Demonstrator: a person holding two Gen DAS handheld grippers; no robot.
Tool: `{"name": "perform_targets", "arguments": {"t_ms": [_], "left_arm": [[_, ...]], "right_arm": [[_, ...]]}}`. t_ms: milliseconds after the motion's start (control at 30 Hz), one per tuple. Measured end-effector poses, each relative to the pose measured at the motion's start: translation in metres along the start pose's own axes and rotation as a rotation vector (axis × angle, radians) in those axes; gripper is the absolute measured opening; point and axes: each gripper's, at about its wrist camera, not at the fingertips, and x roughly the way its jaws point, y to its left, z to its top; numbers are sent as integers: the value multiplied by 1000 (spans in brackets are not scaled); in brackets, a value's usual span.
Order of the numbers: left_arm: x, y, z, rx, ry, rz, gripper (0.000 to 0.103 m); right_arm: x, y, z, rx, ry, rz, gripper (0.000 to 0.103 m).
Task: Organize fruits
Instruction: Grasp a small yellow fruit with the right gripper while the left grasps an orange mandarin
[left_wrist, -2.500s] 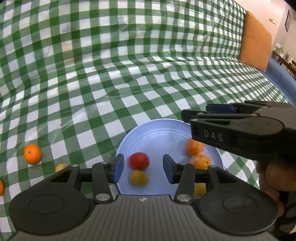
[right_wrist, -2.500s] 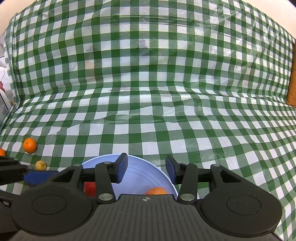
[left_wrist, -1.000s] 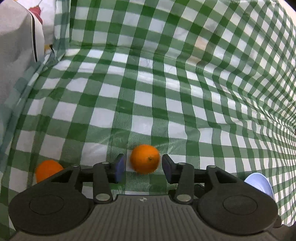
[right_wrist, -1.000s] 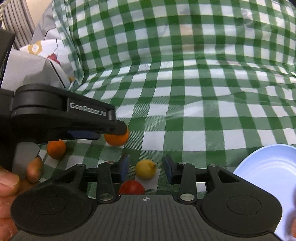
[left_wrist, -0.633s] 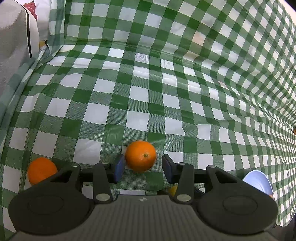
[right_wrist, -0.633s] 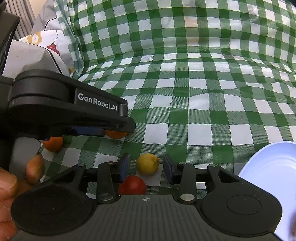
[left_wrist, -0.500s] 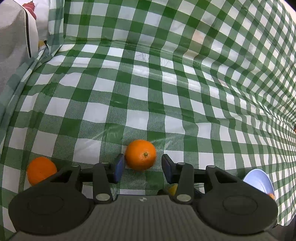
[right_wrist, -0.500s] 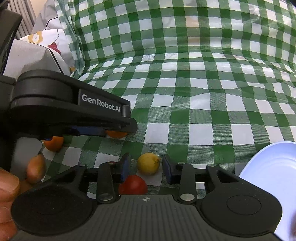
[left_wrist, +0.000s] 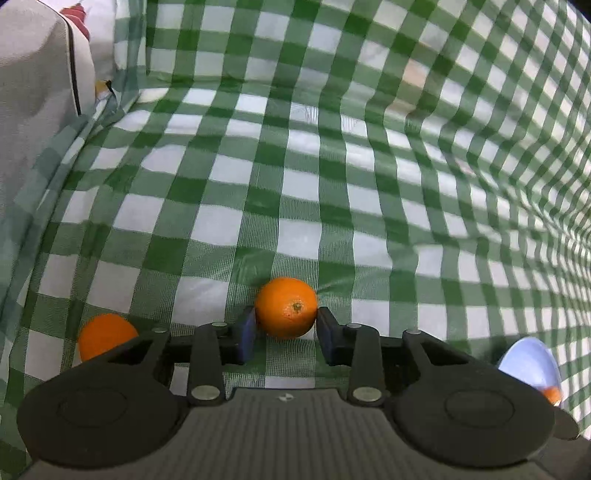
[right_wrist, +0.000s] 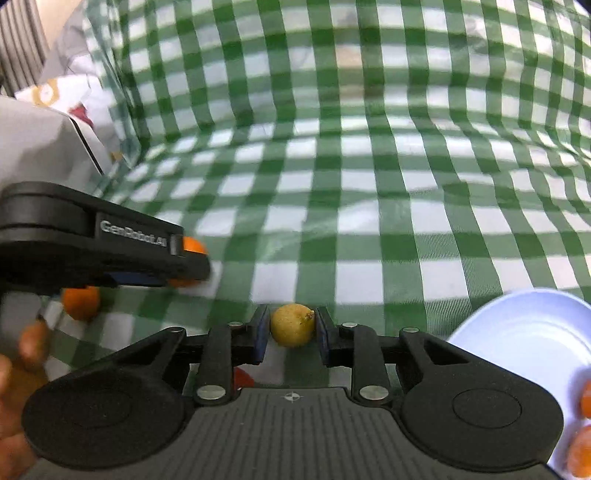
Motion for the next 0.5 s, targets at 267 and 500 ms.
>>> {"name": "perform_targets", "arguments": {"t_ms": [267, 500], "left_arm": [[1, -3, -2, 22, -14, 18, 39], [2, -3, -2, 24, -14, 18, 39]], "right_arm": [[1, 2, -3, -13, 11, -1, 28], [1, 5, -4, -12, 10, -4, 28]]}}
